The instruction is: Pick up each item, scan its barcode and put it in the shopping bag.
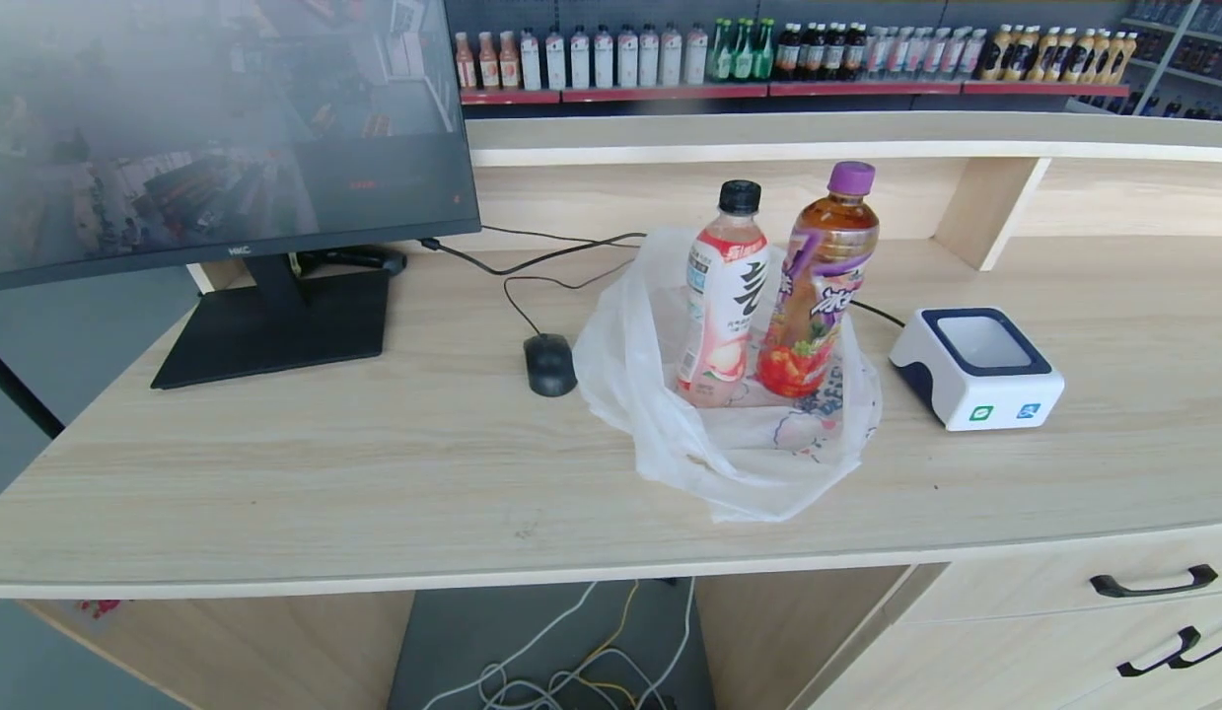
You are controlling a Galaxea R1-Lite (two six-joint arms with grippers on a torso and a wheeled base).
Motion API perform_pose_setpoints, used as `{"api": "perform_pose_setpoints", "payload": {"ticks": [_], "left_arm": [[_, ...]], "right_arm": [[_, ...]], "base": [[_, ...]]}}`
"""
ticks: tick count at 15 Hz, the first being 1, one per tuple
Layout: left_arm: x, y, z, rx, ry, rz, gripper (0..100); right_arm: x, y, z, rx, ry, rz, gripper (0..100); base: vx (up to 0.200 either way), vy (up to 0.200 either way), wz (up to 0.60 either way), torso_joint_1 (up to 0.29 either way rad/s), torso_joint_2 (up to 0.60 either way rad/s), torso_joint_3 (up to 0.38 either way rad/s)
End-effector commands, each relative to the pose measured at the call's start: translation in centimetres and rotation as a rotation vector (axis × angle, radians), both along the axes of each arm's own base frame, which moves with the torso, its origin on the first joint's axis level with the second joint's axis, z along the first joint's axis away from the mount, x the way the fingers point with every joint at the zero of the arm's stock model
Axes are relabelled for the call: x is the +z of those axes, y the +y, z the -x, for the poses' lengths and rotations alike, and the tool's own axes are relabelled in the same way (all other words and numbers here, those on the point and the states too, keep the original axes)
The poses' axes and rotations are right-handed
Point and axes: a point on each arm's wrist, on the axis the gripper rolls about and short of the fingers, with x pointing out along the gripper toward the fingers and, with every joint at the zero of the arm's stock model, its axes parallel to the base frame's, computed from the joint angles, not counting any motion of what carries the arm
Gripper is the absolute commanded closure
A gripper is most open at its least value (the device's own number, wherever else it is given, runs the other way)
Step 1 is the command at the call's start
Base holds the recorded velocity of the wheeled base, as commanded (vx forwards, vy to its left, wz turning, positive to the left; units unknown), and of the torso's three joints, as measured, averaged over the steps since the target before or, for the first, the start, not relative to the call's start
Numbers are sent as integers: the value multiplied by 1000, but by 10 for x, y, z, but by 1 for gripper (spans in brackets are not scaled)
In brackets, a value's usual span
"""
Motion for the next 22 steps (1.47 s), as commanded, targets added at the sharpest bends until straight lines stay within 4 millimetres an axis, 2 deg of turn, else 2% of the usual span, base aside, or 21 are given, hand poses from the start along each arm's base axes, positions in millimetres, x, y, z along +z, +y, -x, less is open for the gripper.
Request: {"api": "perform_pose_setpoints", "payload": {"ticks": [1,3,6,8,9,22], "left_arm": [[0,0,0,0,1,0,0],[0,0,0,0,-1,0,0],[0,0,0,0,1,2,0],[0,0,0,0,1,0,0],[0,0,0,0,1,2,0],[0,0,0,0,-1,0,0]], "right_arm": [[-7,-1,5,-66,16,-68,0],[-9,1,5,-240,8,-80,0],[-9,1,8,-326,-30,-79,0],[-11,2,15,-408,-126,-96,0],[-12,2,19,-407,-173,-104,0],[-12,2,19,-408,-169,-111,0]], "base": [[0,0,0,0,0,0],[0,0,0,0,0,0],[0,0,0,0,0,0],[0,0,0,0,0,0],[0,0,0,0,0,0],[-15,0,0,1,0,0]]}}
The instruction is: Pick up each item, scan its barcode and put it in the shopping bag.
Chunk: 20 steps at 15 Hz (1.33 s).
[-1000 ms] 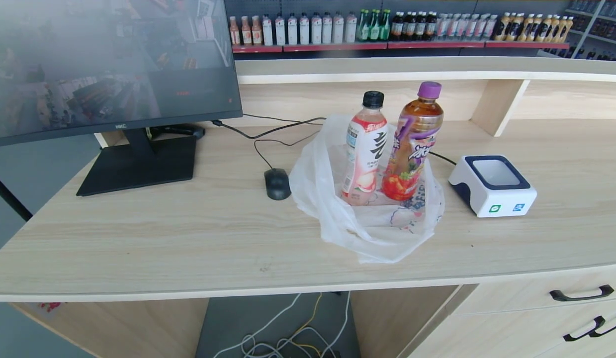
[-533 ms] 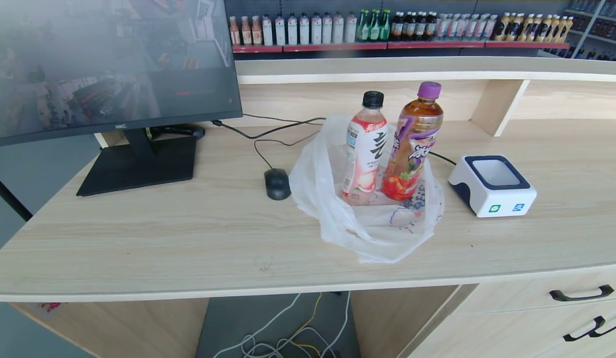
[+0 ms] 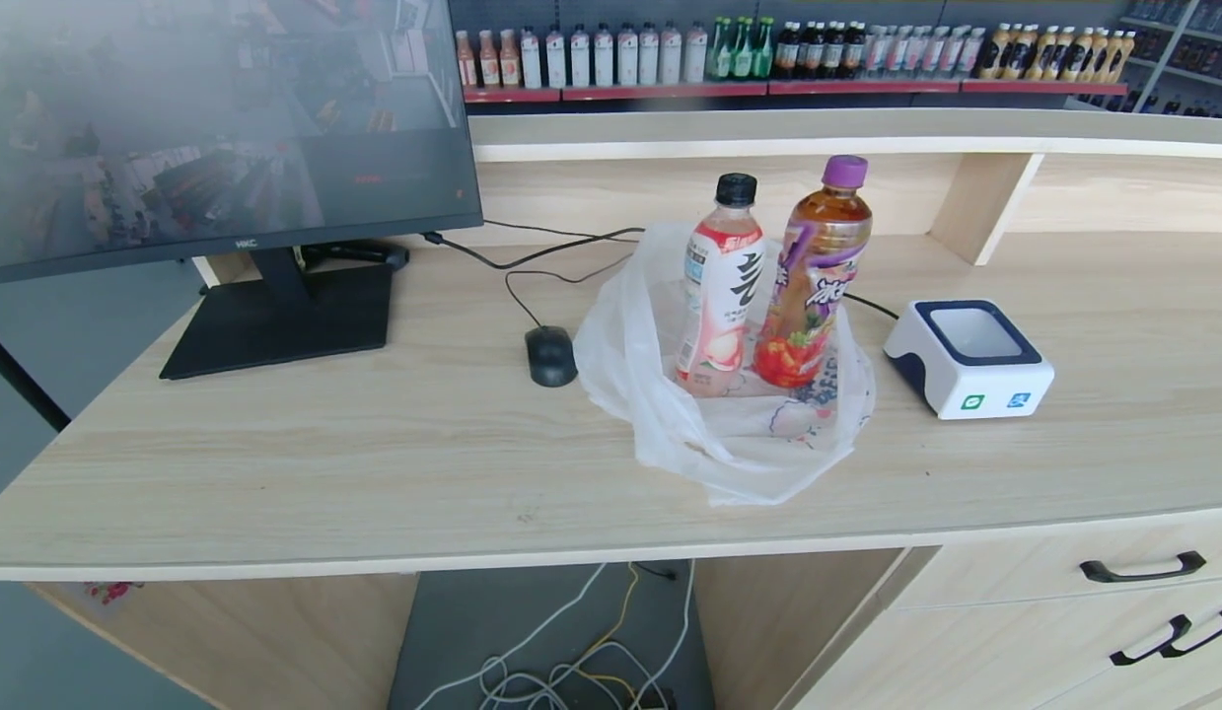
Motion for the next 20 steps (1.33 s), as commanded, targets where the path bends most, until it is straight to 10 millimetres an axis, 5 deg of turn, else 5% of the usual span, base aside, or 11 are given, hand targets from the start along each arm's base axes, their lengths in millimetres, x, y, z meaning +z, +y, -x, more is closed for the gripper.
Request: {"api": "perform_pose_setpoints", "payload": {"ticks": [1,13,20], "left_arm": [[0,0,0,0,-1,0,0],[0,0,0,0,1,7,0],[0,0,0,0,1,7,0]], "right_arm": [[0,0,0,0,4,1,0],[0,0,0,0,2,1,0],[0,0,0,0,2,2,0]], "base": [[0,0,0,0,0,0],[-50,0,0,1,2,1],[0,-200,0,-4,5,3]]}}
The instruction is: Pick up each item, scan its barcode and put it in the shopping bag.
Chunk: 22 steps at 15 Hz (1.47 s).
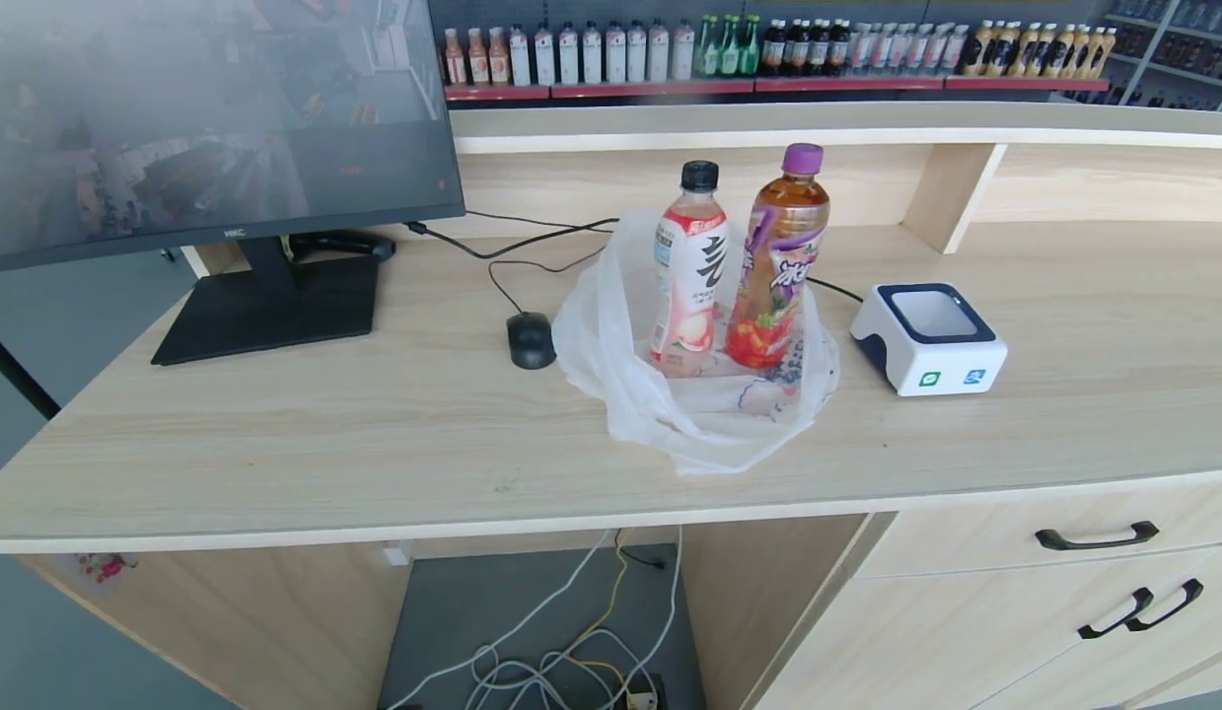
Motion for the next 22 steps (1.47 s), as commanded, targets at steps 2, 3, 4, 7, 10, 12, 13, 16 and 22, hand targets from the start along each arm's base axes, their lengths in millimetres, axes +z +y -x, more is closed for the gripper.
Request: {"api": "perform_pose_setpoints", "payload": {"ticks": [2,3,4,7,10,12,13,16,22], "left_arm": [[0,0,0,0,1,0,0],[0,0,0,0,-1,0,0],[0,0,0,2,-1,0,0],[0,0,0,0,1,0,0],[0,0,0,2,1,3,0],[0,0,0,0,1,3,0],[0,0,0,0,1,3,0],[0,0,0,0,1,3,0],[0,0,0,0,-1,-4,0]], "right_arm": [[0,0,0,0,3,2,0],[0,0,0,0,2,-1,0],[0,0,0,0,2,1,0],[0,0,0,0,2,-1,0],[0,0,0,0,3,2,0],[0,0,0,0,3,1,0],[0,0,0,0,3,-2,0],[0,0,0,0,1,-10,0],[0,0,0,0,1,-10,0]], "base": [[0,-200,0,12,5,2],[0,-200,0,-7,2,2],[0,-200,0,-2,-2,2],[0,-200,0,6,-4,1],[0,-200,0,5,6,2],[0,-200,0,0,-2,5],[0,-200,0,2,-2,2],[0,-200,0,2,7,1],[0,-200,0,5,1,6]]}}
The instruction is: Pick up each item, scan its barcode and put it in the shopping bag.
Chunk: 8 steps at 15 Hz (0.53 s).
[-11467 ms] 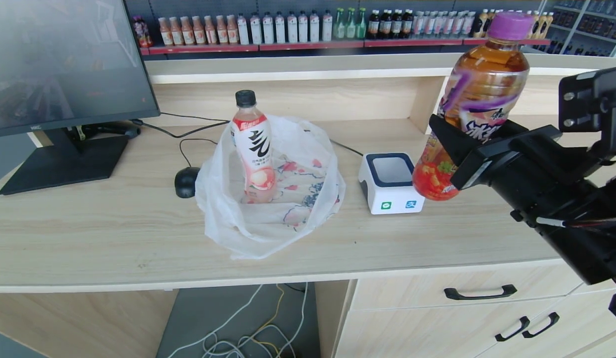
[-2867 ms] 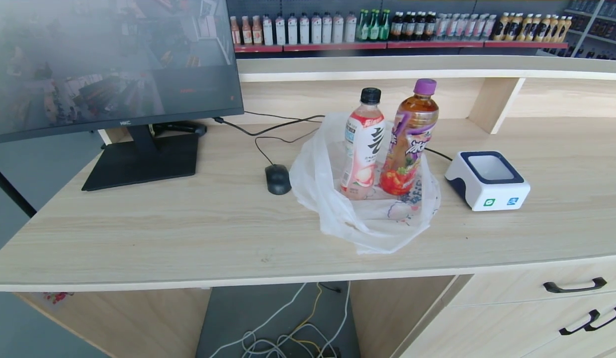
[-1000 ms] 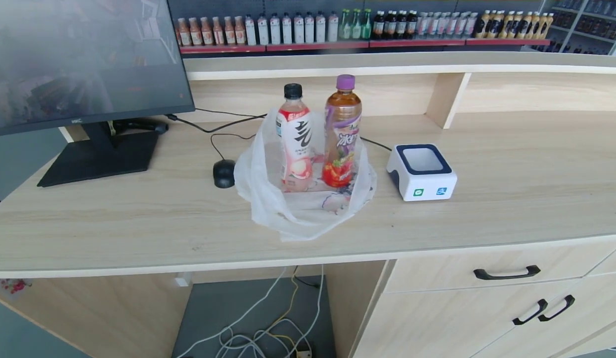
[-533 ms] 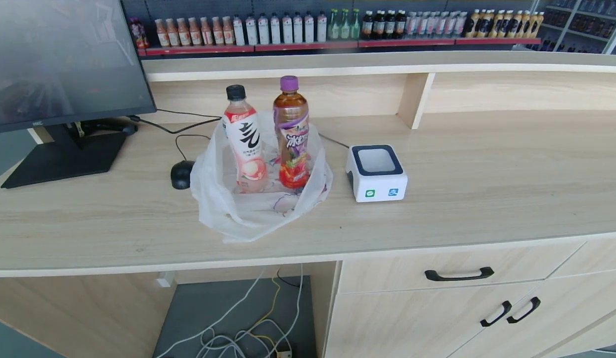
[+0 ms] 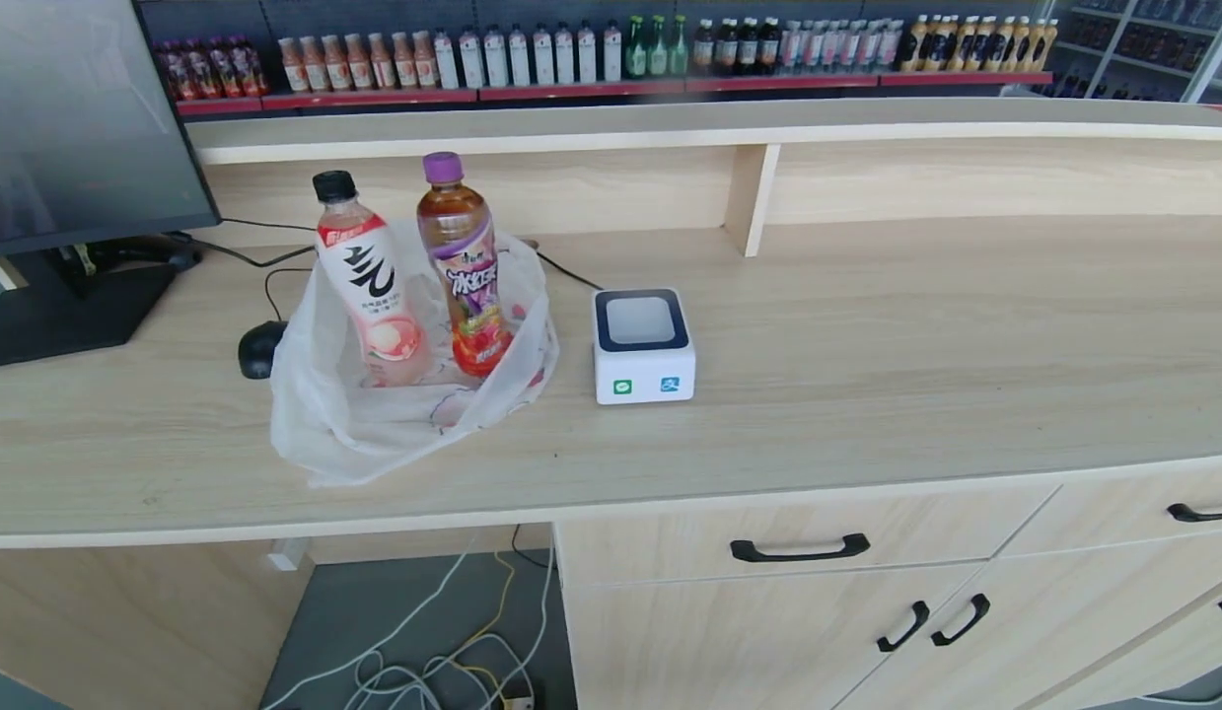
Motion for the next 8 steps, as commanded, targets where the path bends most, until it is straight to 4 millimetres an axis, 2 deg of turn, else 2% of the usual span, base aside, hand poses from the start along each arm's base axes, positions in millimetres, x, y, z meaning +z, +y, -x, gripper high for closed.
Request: {"api": "perform_pose_setpoints", "payload": {"ticks": [1,8], "left_arm": [[0,0,0,0,0,-2,0],[0,0,0,0,0,-2,0]], "right_arm": [[0,0,0,0,1,1,0],[0,0,0,0,3,3,0]], "base": [[0,0,0,0,0,0],[0,0,0,0,0,0]]}}
